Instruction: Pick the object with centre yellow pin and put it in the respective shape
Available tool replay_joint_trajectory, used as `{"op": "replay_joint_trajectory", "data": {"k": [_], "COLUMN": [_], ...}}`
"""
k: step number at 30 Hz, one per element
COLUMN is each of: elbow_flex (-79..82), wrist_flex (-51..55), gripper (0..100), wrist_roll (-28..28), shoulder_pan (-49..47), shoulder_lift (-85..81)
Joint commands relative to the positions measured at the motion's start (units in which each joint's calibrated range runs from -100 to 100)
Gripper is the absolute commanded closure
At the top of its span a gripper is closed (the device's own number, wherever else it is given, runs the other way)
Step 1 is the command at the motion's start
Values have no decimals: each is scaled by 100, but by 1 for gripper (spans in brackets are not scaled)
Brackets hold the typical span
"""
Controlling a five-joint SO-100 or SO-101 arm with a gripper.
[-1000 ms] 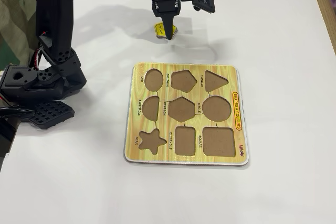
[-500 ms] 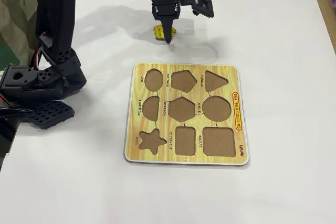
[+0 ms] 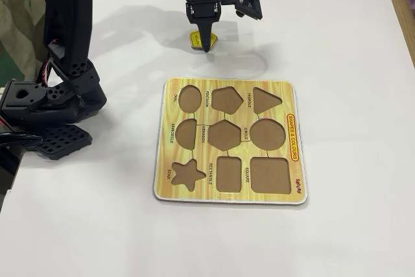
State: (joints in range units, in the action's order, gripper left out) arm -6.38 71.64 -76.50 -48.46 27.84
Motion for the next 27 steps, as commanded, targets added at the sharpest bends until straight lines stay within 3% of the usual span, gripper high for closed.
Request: {"op": "replay_joint_trajectory", "data": {"k": [1, 20, 24, 27], "elbow_flex": [-45, -63, -63, -63], "wrist_flex": [140, 321, 321, 321], "gripper": [81, 82, 93, 95], "wrist_roll": [19, 19, 19, 19], "shoulder_pan": [12, 60, 51, 51], "shoulder_lift": [-114, -72, -55, -55]}}
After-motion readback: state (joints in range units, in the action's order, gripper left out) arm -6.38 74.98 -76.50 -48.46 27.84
